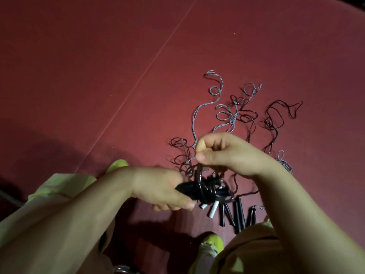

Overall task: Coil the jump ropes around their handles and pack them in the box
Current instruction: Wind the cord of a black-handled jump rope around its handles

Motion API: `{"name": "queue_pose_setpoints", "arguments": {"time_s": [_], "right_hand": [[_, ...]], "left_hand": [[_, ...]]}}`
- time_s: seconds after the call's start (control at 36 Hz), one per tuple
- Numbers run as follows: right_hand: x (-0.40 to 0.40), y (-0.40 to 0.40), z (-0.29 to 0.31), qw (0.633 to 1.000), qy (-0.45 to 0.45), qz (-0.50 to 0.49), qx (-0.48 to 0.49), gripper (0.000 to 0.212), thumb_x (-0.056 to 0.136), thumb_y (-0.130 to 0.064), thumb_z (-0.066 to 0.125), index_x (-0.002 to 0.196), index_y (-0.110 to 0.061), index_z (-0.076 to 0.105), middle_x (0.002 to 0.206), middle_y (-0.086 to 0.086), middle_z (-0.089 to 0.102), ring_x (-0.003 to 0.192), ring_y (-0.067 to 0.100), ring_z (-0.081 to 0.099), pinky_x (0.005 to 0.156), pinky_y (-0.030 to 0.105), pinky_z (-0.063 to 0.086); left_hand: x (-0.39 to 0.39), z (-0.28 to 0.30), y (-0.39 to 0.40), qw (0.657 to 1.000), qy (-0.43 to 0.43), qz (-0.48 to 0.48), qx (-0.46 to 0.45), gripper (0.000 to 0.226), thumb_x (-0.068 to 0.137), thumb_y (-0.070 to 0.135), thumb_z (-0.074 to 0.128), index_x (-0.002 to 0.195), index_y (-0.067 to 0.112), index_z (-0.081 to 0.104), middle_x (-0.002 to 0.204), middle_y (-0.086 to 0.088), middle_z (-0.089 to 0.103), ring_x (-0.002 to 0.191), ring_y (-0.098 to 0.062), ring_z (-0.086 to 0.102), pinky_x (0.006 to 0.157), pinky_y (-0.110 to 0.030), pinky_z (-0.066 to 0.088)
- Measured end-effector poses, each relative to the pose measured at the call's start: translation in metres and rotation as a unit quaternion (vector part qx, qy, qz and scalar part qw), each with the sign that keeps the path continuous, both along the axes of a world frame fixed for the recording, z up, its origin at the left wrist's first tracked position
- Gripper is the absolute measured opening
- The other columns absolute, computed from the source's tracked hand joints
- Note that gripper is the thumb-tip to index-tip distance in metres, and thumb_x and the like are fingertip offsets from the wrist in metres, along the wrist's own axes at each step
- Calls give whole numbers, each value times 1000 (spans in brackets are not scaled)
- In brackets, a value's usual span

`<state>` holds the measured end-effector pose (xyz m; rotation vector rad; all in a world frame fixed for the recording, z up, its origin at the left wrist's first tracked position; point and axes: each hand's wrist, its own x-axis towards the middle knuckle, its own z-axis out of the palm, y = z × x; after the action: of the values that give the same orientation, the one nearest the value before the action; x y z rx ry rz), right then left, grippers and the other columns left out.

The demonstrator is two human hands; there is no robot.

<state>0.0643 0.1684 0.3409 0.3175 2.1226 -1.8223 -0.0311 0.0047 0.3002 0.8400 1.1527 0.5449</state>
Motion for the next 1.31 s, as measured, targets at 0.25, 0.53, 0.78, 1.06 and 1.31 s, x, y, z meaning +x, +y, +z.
{"name": "queue_pose_setpoints", "arguments": {"time_s": [0.25, 0.53, 0.78, 1.06, 1.31], "right_hand": [[-10, 0, -17, 945, 22, -171, -278, 67, 74, -75, 36, 92, -18, 67, 56, 0, 41, 44, 8, 26, 43, 18, 19], [-9, -29, -26, 990, 66, -121, 28, 20, 94, -36, 40, 84, -23, 51, 62, -21, 54, 56, -5, 46, 57, 9, 36], [-2, -20, -18, 997, -1, -68, 48, 54, 89, -54, 37, 125, -20, 58, 66, -36, 55, 67, -18, 51, 64, 2, 38], [-5, -22, -14, 995, 18, -63, 69, 66, 86, -74, 26, 67, -19, 56, 58, -14, 43, 54, 0, 37, 58, 17, 31], [-15, -31, -38, 984, -25, -146, 103, 61, 100, -51, 30, 47, -29, 53, 39, -15, 37, 39, 1, 33, 52, 24, 23]], "left_hand": [[-24, 1, -7, 942, -209, 257, 50, 69, 48, 68, 79, 87, 15, 60, 55, 7, 38, 40, -2, 29, 40, -17, 34], [-20, 12, -3, 924, -152, 352, 3, 64, 73, 72, 42, 83, 11, 59, 52, 4, 35, 39, -6, 25, 40, -20, 26], [-24, 16, -6, 947, -141, 285, -44, 66, 75, 68, 31, 83, 8, 58, 52, 3, 33, 38, -7, 25, 39, -18, 26], [-20, 21, -2, 943, -119, 309, -24, 62, 75, 66, 32, 77, 11, 60, 51, 3, 33, 38, -7, 24, 41, -19, 24], [-18, 1, 5, 929, 95, 358, -23, 68, 92, 63, 26, 94, 5, 61, 51, 6, 40, 41, -10, 29, 42, -21, 29]]}}
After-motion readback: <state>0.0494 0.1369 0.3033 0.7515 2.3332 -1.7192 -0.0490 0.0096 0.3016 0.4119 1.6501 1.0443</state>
